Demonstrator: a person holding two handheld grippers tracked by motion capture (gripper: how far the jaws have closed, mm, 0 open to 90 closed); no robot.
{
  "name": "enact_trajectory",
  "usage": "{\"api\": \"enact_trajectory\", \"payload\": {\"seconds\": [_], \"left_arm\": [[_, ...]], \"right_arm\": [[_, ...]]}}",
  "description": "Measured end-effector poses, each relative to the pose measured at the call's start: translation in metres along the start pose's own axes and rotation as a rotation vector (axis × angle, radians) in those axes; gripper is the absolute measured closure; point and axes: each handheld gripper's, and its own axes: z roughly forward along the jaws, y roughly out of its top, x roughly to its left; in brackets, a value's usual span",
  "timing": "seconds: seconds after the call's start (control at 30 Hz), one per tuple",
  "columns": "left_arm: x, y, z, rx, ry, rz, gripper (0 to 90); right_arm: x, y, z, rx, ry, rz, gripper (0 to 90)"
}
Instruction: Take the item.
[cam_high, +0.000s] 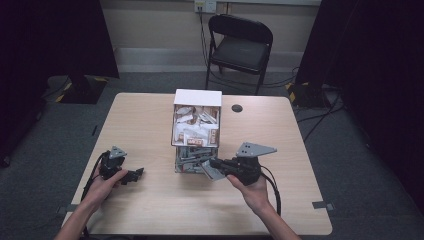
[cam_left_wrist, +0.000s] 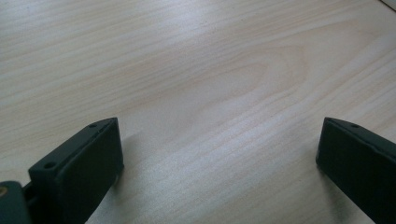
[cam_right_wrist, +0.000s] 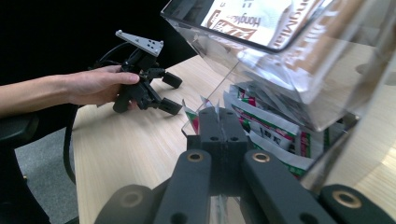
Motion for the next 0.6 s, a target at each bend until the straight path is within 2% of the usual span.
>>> {"api": "enact_trajectory", "payload": {"seconds": [0.6], "left_arm": [[0.000,0.000,0.000,0.000,0.000,0.000,0.0]], "right_arm": [[-0.017,-0.011,-0.031,-0.016,-0.062,0.031,90.0]]}}
